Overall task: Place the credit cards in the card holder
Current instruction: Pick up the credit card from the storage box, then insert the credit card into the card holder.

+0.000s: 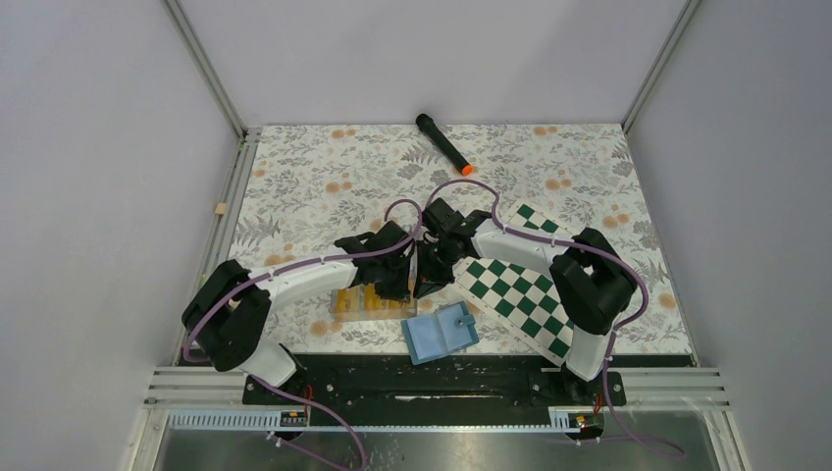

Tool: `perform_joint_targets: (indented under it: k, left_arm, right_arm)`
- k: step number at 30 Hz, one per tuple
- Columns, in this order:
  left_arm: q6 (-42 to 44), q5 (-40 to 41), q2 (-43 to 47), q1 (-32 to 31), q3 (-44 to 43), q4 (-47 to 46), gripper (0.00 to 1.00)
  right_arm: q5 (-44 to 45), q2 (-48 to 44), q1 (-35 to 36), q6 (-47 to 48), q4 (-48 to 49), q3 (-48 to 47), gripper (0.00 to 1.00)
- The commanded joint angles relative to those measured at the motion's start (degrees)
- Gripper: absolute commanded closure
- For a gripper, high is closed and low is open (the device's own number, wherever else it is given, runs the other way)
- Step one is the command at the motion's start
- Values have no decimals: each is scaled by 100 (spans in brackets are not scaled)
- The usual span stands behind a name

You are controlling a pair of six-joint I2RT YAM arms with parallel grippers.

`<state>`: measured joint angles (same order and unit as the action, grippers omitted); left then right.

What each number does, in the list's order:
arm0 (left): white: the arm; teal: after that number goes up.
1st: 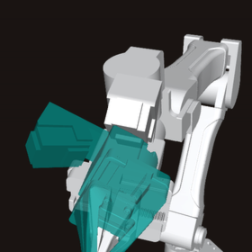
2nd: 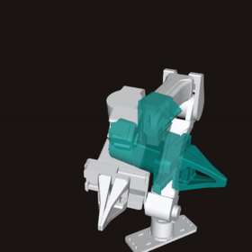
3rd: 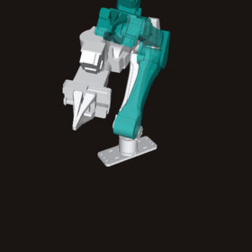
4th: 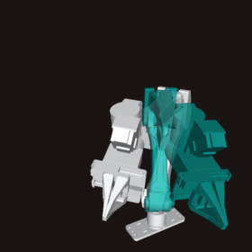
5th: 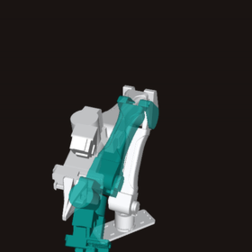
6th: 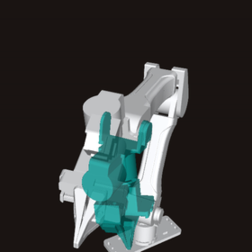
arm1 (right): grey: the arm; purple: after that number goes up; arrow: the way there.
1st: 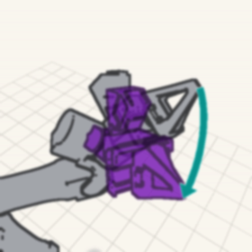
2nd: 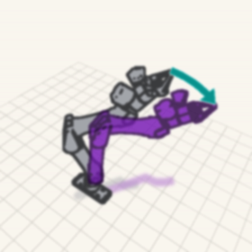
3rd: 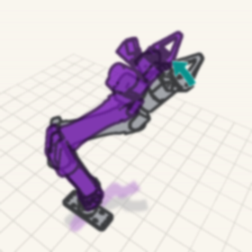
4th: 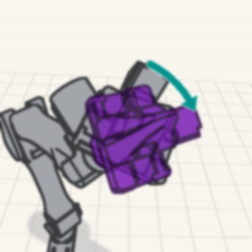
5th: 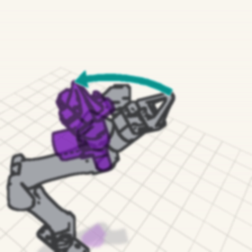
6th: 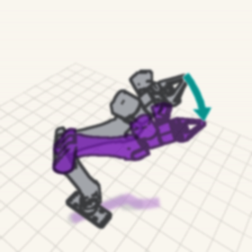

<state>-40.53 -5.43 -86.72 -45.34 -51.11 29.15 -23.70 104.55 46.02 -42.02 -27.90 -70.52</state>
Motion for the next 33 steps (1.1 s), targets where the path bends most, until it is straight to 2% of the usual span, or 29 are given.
perform_joint_targets:
  k: [1, 11, 17, 19, 22, 26, 28, 33]
  left_arm:
    - [-52, 168, 248, 31, 18, -168, 100]
    - [-159, 857, 2212, 128, -34, 130, 100]
    - [-340, 142, 3382, 259, 392, -170, 100]
    - [-543, -246, 3748, 317, 676, -466, 100]
    - [-1018, -1174, 4208, 404, 1260, -1377, 100]
    - [-1965, -2279, 4467, 412, 2060, -3417, 100]
    - [-2292, -2573, 4467, 413, 2309, -4091, 100]
    - [-2310, -2823, 4454, 413, 2321, -4251, 100]
  right_arm:
    - [-46, -487, 48, 19, 112, 11, 86]
    - [70, -1777, -312, -66, 111, 9, 43]
    - [-431, -2865, -730, -10, 343, 537, 30]
    - [-968, -3253, -918, -141, 711, 949, 29]
    - [-1795, -3688, -1125, -493, 1453, 1668, 29]
    - [-2524, -4032, -1130, -924, 2250, 2280, 32]
    - [-2762, -4119, -1136, -1174, 2809, 2553, 35]
    - [-3206, -4060, -1135, -1789, 3987, 2956, 49]
